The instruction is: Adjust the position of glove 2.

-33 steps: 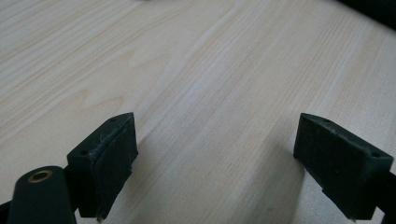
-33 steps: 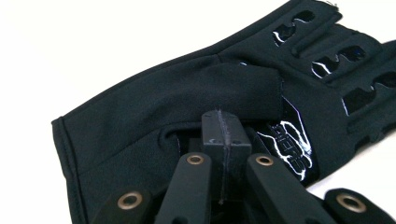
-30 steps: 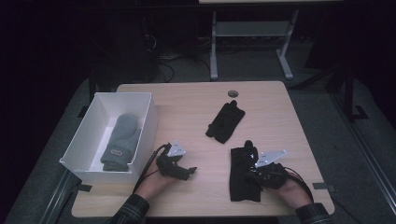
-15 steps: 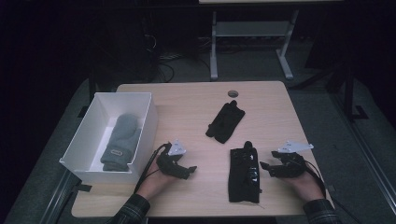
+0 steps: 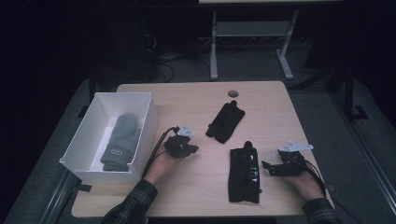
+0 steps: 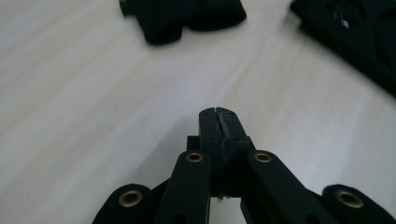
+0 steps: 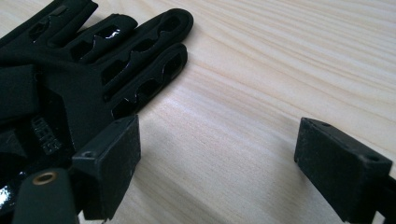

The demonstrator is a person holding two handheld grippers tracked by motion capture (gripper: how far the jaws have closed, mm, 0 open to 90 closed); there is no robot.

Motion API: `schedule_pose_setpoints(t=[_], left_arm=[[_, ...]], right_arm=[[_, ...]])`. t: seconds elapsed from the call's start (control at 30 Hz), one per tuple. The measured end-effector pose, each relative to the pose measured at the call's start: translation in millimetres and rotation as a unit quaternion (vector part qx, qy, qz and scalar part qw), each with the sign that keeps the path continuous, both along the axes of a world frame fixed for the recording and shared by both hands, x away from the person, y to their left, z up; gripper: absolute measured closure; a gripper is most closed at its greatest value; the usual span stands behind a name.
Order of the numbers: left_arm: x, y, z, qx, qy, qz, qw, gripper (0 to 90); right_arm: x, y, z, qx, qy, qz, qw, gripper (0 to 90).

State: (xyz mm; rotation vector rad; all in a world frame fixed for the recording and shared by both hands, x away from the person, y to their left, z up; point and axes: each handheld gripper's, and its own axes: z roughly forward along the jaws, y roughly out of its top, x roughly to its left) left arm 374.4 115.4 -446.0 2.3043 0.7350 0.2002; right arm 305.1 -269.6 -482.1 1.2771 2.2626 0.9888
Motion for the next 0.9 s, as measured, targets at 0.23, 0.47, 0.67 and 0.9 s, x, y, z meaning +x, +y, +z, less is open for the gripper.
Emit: schedule_pose_setpoints(t=[0.23,0.47,0.67,0.9], left_arm=[[41.3,-34.7,13.3,-0.006,-0.022,-0.019,0.9996,89.6],[80.2,-58.0,12.0,-0.01,-0.039,-0.013,0.9991,89.6],[109.1,-67.0,-3.1,-0.029,-0.021,-0.001,0.9993,89.6],[119.2,-72.5,-19.5,-0.009,-0.007,0.002,0.9999,89.7]], right_arm=[[0.1,0.0,-0.1,0.0,0.002,0.001,1.0,13.5],[0.6,0.5,-0.3,0.0,0.002,-0.002,1.0,13.1],[0.8,0.9,-0.2,0.001,0.003,-0.002,1.0,12.9],[1.1,1.1,-0.3,0.001,0.003,-0.002,1.0,12.9]])
